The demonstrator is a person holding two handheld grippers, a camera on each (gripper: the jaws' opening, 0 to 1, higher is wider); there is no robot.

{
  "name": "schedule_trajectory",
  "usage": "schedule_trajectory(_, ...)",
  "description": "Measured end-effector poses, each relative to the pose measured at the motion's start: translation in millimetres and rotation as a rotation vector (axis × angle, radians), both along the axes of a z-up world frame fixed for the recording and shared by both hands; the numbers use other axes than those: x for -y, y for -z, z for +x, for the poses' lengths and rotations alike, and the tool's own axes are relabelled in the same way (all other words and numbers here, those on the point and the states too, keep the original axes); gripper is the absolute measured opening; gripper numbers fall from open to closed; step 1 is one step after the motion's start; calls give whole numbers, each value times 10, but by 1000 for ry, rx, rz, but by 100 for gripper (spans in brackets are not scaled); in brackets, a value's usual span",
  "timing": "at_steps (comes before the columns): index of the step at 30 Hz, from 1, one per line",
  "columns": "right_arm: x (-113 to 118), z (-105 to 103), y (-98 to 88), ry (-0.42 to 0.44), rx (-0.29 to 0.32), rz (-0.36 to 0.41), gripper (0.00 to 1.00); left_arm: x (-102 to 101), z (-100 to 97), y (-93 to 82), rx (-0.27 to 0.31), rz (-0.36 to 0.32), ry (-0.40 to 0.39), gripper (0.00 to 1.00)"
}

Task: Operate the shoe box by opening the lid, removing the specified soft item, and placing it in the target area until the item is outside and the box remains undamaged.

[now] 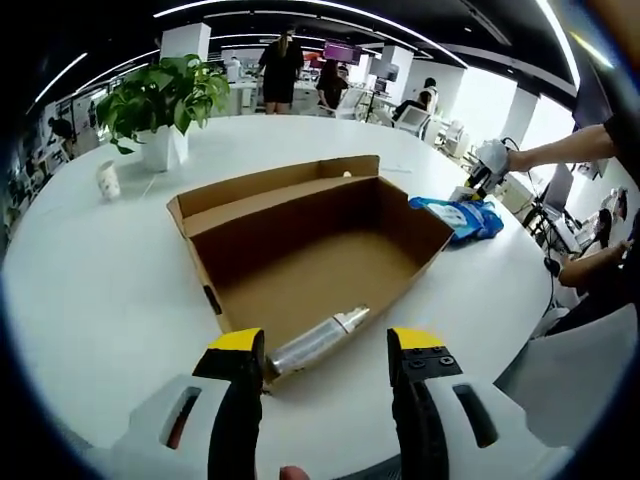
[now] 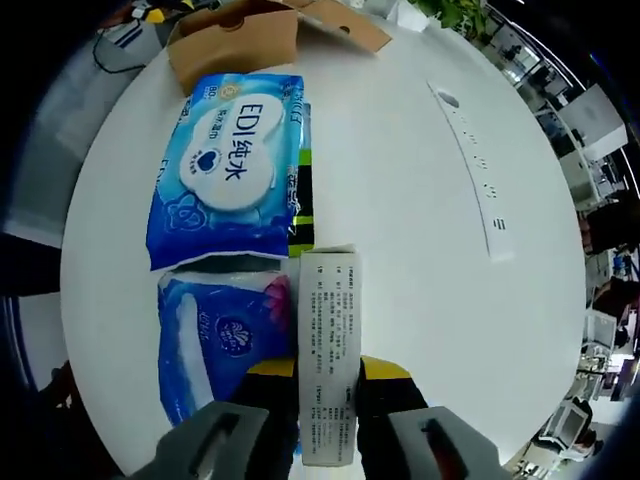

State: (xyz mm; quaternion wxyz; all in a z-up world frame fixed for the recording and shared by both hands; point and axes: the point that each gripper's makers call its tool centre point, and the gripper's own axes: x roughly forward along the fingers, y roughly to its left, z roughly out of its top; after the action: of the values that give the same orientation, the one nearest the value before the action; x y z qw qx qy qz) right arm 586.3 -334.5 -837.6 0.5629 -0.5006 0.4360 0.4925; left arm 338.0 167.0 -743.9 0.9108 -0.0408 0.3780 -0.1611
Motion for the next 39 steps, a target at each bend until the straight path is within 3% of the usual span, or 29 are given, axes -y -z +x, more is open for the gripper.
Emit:
schedule_trajectory(12, -13, 2, 5, -40, -36, -17, 18, -10, -7, 17, -6, -2, 1, 51)
schedule_trajectory(20, -4, 33, -24, -45, 1, -21, 22, -4, -9, 4, 2, -10, 8, 51)
schedule_trajectory(34, 66, 8, -322, 15, 40, -3, 23, 61, 16, -42, 21, -27, 29, 51)
schedule_trajectory(39, 91, 2, -484, 61, 83, 15, 23, 91, 25, -62, 29, -34, 38, 51)
